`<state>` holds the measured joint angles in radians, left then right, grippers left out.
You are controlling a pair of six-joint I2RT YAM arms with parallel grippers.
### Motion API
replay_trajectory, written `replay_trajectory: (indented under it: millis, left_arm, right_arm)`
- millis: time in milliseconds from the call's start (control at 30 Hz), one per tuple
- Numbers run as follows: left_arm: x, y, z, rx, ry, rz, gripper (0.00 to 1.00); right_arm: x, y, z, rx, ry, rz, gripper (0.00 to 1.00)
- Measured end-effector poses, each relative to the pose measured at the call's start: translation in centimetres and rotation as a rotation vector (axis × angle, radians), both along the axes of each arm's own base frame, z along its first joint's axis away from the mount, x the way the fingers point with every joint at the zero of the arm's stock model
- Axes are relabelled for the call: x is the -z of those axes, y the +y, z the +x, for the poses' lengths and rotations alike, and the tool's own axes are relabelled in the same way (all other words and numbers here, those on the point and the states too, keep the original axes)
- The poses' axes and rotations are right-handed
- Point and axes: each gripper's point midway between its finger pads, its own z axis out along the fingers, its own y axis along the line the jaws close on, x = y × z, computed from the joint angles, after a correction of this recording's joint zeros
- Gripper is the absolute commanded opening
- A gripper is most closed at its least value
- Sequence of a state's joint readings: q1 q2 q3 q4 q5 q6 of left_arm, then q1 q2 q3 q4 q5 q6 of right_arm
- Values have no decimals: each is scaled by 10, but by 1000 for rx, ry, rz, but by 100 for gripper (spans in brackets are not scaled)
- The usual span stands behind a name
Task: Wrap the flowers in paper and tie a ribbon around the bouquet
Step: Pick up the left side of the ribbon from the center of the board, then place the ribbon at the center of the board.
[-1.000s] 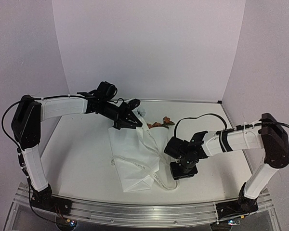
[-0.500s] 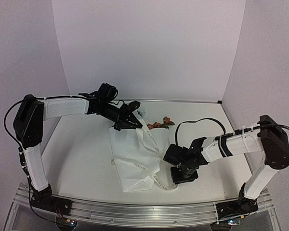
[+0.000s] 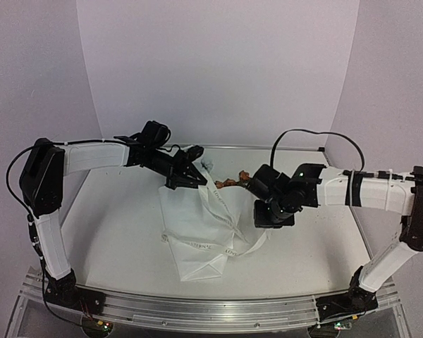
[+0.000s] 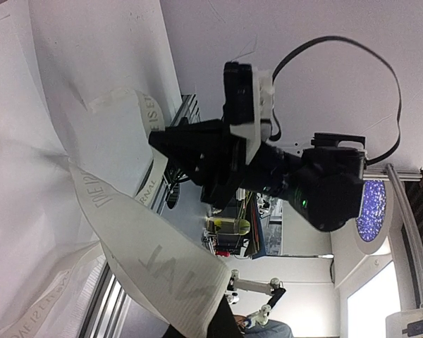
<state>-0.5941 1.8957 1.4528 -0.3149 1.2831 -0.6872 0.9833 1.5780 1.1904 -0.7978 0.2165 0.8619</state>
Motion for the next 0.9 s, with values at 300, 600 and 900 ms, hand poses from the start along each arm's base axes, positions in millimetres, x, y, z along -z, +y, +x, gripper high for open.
replay_trajectory:
  millis: [300,600,900]
  left_arm:
    - [5,-4,8,4,8,-14,0]
    - [8,-9,16,-1,6,-32,0]
    - [-6,-15,23,-5,5,-102,0]
  right_arm:
    - [12,-52,46,240,64,-27,0]
    - [-7,-58,73,324,13,10,0]
    - [16,-102,96,435,16,-94,10]
